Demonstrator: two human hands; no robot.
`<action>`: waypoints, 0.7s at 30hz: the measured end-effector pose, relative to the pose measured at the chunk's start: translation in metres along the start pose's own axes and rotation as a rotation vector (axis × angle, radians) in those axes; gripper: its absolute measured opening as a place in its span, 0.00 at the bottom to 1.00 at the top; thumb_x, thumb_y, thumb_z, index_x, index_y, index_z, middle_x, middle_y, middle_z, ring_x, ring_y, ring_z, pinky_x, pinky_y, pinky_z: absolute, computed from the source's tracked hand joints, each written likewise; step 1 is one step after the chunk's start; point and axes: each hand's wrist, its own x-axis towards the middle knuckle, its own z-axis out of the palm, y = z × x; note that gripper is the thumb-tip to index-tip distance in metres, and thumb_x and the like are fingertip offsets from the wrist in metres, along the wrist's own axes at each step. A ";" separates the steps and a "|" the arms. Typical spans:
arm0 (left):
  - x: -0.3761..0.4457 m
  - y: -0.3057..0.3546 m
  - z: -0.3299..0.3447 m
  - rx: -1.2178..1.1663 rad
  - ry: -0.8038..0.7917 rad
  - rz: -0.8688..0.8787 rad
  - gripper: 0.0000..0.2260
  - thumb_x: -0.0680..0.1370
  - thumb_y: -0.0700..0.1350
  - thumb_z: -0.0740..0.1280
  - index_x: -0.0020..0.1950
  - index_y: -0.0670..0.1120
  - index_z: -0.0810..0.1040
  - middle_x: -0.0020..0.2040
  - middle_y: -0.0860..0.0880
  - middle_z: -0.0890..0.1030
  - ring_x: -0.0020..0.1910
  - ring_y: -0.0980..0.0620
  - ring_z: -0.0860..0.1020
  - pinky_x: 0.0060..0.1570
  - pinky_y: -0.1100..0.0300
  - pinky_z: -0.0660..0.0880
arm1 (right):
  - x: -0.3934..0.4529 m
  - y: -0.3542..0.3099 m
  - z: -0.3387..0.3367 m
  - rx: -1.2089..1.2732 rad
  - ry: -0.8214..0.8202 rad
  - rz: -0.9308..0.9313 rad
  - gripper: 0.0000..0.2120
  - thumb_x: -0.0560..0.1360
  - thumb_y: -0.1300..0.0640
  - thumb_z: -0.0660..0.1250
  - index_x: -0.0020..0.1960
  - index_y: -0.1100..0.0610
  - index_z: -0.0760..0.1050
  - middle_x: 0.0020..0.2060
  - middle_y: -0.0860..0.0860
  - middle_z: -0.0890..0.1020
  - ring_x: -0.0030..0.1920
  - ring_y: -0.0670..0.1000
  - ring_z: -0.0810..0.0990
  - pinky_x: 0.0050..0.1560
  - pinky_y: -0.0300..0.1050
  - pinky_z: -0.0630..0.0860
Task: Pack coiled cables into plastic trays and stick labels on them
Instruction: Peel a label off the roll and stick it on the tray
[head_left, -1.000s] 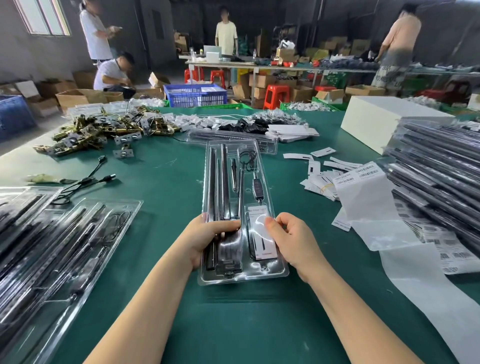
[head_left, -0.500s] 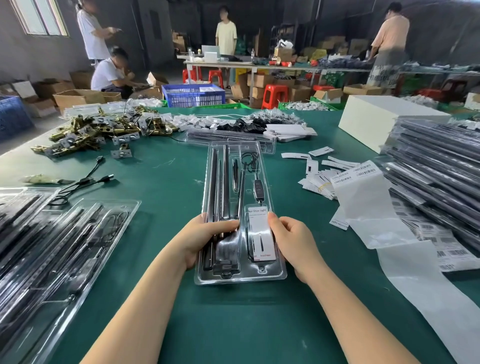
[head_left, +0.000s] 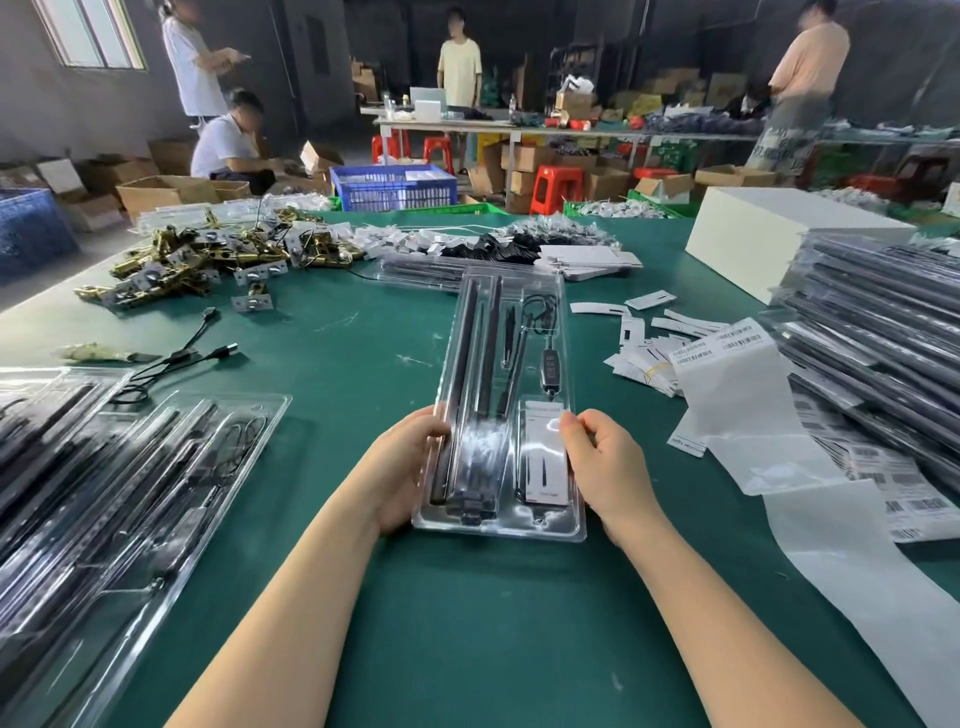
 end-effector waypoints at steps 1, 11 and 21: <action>-0.001 0.000 0.000 -0.029 -0.044 0.029 0.11 0.77 0.36 0.61 0.53 0.45 0.80 0.42 0.42 0.80 0.35 0.48 0.77 0.35 0.55 0.77 | 0.001 0.001 -0.001 0.004 0.011 0.004 0.19 0.81 0.51 0.61 0.34 0.58 0.64 0.21 0.45 0.65 0.25 0.44 0.63 0.26 0.36 0.61; 0.000 -0.009 0.012 -0.134 -0.024 0.213 0.14 0.77 0.30 0.63 0.55 0.45 0.80 0.45 0.44 0.85 0.39 0.48 0.84 0.34 0.56 0.80 | 0.005 0.002 -0.007 0.093 0.020 0.100 0.22 0.80 0.43 0.59 0.33 0.55 0.61 0.22 0.43 0.62 0.26 0.44 0.60 0.32 0.43 0.60; 0.002 -0.011 0.009 -0.193 -0.039 0.211 0.17 0.79 0.37 0.63 0.68 0.43 0.73 0.60 0.40 0.80 0.58 0.40 0.79 0.57 0.43 0.77 | 0.006 -0.002 -0.007 0.052 0.033 0.066 0.19 0.81 0.51 0.60 0.35 0.59 0.65 0.25 0.45 0.64 0.29 0.48 0.62 0.33 0.44 0.61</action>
